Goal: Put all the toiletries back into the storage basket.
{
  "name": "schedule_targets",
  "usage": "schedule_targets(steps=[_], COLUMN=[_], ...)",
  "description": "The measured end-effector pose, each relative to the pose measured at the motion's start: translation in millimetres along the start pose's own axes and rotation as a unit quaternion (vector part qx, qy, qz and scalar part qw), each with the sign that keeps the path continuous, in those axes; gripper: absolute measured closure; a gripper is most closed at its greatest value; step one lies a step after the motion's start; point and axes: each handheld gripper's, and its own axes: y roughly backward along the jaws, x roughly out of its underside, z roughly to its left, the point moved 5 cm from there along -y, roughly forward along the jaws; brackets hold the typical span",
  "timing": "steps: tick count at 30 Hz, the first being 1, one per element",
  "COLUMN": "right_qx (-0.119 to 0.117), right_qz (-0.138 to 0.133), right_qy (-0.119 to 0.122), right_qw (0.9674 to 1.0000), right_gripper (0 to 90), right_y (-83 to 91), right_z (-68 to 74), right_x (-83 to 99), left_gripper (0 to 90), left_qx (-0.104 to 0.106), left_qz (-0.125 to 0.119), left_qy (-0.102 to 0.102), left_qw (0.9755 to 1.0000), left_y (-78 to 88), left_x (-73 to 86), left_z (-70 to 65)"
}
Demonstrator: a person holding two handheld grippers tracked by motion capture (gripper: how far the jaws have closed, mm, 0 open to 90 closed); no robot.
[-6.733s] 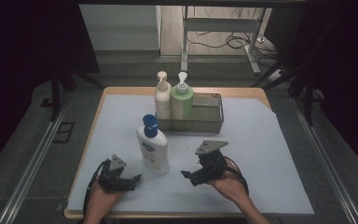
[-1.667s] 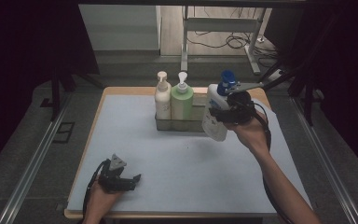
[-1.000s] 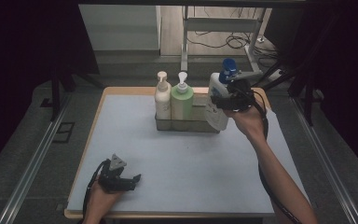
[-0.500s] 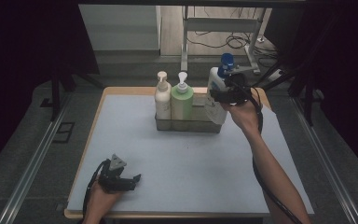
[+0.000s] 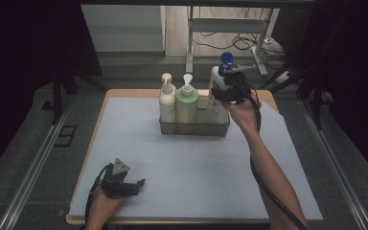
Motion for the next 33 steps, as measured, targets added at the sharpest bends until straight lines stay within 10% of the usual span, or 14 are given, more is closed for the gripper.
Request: schedule_targets(steps=[33], right_qx=[-0.012], right_qz=[0.038], right_qy=[-0.012], right_qw=[0.9991], right_gripper=[40.4], right_y=[-36.0], right_z=[2.9], right_x=[40.0], left_gripper=[12.4], left_qx=[0.001], left_qz=[0.001], left_qy=[0.0], left_qw=[1.0], left_y=[0.2], left_x=[0.2], left_z=[0.0])
